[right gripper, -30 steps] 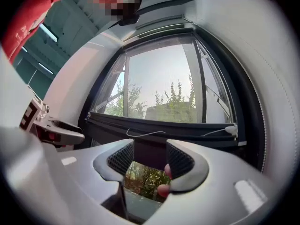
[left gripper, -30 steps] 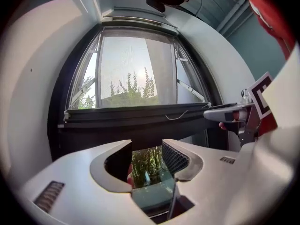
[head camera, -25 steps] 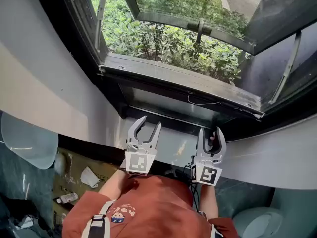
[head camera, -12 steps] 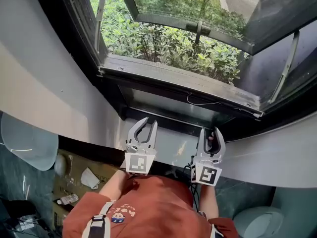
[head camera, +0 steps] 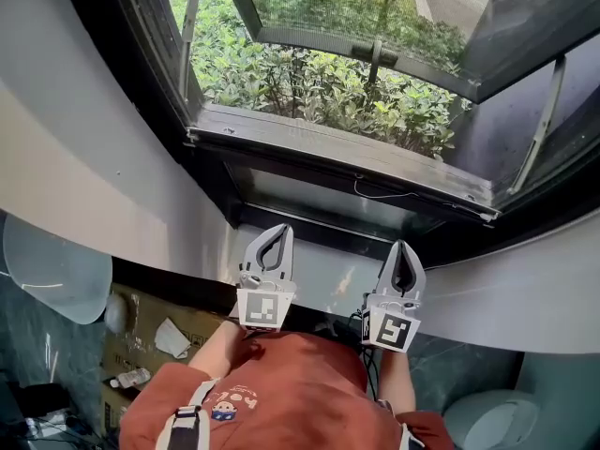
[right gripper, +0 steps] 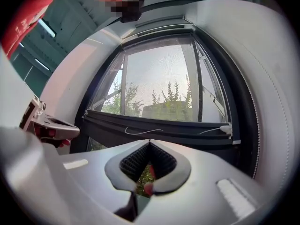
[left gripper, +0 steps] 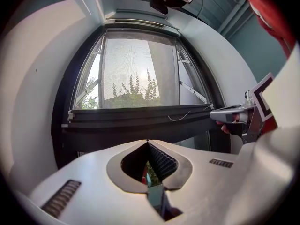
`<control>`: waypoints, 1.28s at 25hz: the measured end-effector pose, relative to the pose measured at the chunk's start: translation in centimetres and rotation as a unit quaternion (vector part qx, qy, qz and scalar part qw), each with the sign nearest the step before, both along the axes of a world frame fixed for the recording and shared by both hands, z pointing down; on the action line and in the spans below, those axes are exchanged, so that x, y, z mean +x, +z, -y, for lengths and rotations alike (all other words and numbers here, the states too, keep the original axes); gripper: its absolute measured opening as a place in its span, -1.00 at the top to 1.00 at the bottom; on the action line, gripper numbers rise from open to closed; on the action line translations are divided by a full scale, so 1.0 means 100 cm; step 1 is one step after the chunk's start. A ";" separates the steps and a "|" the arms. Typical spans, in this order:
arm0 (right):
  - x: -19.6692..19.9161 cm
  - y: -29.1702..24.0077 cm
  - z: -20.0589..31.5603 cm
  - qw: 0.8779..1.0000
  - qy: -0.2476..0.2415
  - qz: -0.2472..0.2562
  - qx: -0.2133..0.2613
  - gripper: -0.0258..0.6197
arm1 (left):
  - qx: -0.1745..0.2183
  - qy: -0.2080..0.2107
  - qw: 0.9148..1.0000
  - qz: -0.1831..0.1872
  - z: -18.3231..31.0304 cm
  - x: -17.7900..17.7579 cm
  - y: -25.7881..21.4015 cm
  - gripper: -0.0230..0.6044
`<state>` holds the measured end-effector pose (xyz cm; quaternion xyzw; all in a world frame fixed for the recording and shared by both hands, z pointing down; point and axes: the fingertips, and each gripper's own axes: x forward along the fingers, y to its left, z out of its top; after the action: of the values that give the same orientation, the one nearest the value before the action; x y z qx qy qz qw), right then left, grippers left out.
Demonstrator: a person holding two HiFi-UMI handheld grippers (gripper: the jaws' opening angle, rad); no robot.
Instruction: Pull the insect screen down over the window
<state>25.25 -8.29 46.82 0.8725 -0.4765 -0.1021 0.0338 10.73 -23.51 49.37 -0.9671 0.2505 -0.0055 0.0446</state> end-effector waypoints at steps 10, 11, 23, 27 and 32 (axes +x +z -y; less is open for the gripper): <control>0.004 -0.001 0.000 1.000 0.003 -0.004 -0.003 0.89 | 0.009 0.009 1.000 -0.002 -0.002 0.004 -0.004 0.91; 0.004 -0.001 0.000 1.000 0.002 -0.005 -0.004 0.89 | 0.009 0.009 1.000 -0.003 -0.002 0.005 -0.004 0.91; 0.005 -0.005 0.004 1.000 -0.003 -0.013 -0.010 0.89 | 0.011 0.014 1.000 -0.013 -0.002 0.007 -0.010 0.91; 0.006 -0.003 0.004 1.000 -0.003 -0.013 -0.012 0.89 | 0.009 0.017 1.000 -0.010 -0.004 0.009 -0.008 0.91; 0.007 -0.003 0.004 1.000 -0.003 -0.014 -0.014 0.89 | 0.012 0.019 1.000 -0.013 -0.005 0.010 -0.008 0.91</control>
<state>25.90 -8.65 46.56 0.8689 -0.4803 -0.1074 0.0526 11.71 -23.05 48.58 -0.9710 0.2331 0.0106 0.0527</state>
